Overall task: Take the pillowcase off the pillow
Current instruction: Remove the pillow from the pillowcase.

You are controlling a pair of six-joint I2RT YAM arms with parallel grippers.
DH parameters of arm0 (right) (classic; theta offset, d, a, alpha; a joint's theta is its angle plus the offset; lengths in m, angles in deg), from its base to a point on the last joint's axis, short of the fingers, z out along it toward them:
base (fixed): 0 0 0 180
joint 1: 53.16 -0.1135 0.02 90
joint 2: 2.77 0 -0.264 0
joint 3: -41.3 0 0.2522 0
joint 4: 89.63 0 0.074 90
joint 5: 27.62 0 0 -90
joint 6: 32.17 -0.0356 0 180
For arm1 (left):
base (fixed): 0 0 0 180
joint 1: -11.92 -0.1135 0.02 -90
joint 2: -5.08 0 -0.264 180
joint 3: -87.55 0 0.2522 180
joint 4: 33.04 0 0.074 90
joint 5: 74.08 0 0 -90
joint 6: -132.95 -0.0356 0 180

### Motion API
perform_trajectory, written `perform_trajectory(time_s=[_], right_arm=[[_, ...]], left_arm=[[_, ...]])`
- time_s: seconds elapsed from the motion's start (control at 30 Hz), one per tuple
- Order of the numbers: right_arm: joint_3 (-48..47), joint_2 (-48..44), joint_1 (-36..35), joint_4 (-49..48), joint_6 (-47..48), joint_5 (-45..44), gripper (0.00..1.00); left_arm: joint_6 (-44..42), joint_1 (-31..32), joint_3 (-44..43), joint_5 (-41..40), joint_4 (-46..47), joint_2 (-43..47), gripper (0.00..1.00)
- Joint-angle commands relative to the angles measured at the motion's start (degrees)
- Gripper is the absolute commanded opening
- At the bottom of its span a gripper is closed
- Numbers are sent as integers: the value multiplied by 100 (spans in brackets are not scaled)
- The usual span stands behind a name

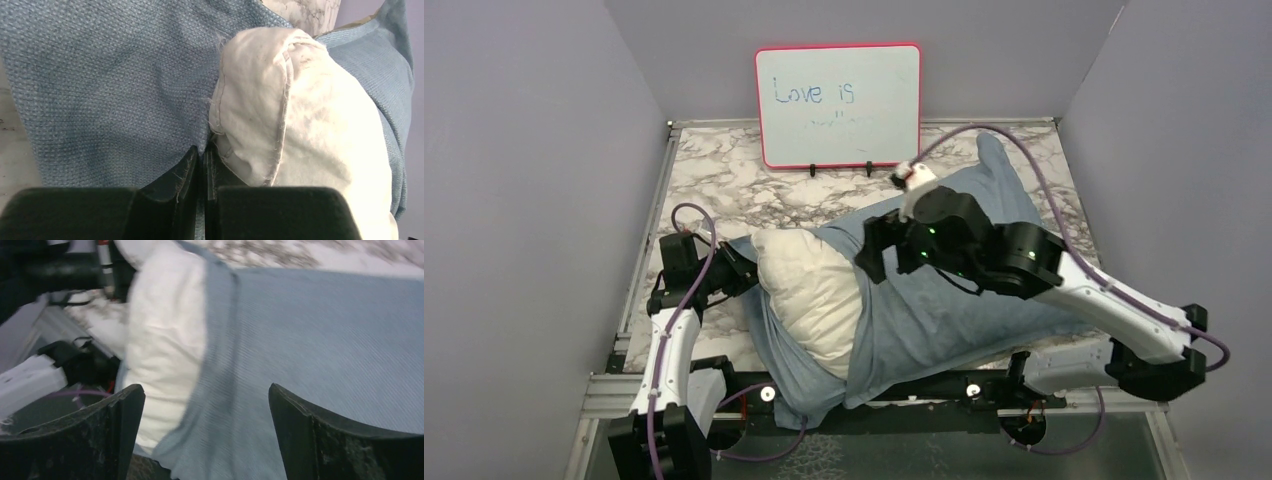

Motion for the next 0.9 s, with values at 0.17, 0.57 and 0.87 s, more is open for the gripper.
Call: perform_trajectory(time_s=[0.17,0.57,0.87], right_arm=[[2129,-2574,37,3212,-4477,-2689,96],[3922,-3551,37,1674,-5044,-2442,77],[3463,-1995,1534,-373,-2576,-1744,77]], left_arm=[[164,-51,109,55,7,208,13],[74,-40,57,277,-19,103,14],[310,81,142,266,-10,386,17]])
